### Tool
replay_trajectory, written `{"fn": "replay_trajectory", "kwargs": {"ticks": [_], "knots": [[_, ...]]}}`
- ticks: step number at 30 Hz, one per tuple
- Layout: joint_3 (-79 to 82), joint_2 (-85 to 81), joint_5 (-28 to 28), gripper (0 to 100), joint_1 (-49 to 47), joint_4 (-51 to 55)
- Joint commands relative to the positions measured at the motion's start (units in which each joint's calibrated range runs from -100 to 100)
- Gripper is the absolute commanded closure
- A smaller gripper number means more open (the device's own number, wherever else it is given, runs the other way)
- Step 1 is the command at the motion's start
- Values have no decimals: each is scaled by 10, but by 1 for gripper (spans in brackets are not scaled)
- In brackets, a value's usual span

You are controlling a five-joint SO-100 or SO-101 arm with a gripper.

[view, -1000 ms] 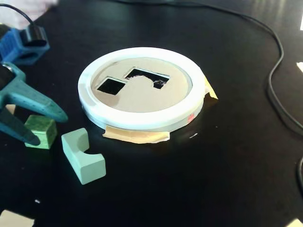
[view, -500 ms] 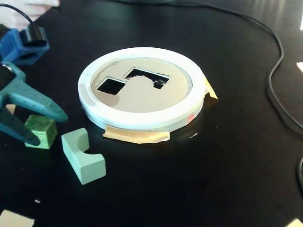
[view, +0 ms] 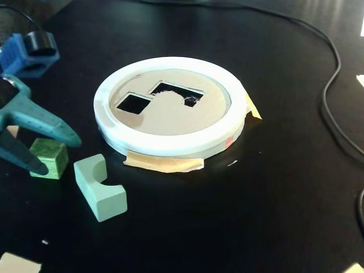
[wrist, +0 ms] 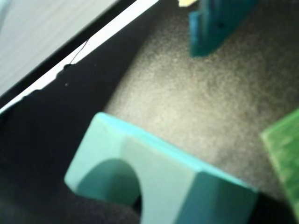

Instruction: Pick up the U shape block and drop it in corresponding U shaped hole

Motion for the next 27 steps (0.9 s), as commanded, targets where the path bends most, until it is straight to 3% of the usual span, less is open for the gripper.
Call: {"fn": "replay_trajectory", "kwargs": {"ticks": [1,27], "knots": [[2,-4,0,19,-1,-17],[1,-4,0,17,11,-9]]}}
